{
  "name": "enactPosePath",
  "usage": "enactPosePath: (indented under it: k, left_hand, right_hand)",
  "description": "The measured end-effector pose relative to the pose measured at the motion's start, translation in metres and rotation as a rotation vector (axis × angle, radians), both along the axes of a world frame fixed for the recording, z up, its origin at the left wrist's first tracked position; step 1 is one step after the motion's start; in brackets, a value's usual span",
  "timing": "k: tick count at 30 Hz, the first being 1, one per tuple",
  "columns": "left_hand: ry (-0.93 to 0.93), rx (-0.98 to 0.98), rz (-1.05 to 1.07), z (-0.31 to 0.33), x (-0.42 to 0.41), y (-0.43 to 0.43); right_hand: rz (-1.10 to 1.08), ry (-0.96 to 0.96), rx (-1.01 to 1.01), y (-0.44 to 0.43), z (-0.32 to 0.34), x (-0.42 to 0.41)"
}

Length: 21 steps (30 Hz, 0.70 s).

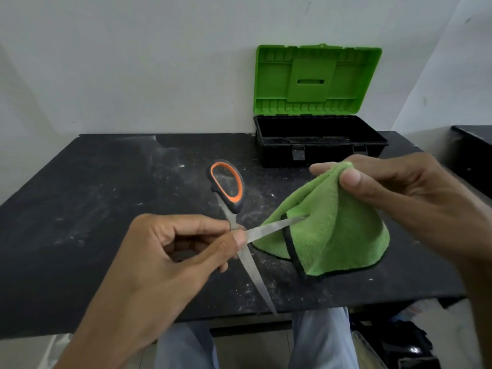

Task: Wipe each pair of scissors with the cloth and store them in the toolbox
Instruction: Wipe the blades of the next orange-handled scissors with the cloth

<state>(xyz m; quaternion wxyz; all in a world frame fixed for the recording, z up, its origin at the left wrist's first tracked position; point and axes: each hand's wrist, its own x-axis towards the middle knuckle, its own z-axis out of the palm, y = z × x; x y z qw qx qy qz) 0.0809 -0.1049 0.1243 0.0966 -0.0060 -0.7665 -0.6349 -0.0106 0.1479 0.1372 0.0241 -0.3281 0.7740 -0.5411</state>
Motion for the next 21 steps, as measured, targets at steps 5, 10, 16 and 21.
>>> enactPosePath:
  k: [5,10,16,21]
  left_hand:
    - [-0.025,-0.053,-0.023,0.004,-0.002,0.000]
    - [-0.032,-0.108,0.034,0.001,-0.002,-0.015]
    - [-0.062,-0.125,0.021,-0.001,-0.002,-0.017]
    - [-0.020,-0.130,-0.011,-0.003,-0.004,-0.015]
  right_hand:
    - [0.111,0.018,0.128,0.002,-0.002,-0.007]
    - [0.103,0.012,0.081,0.006,-0.002,-0.012]
    - [0.107,-0.027,0.048,0.005,-0.001,-0.016]
    - [0.189,-0.052,0.082,0.002,-0.007,-0.017]
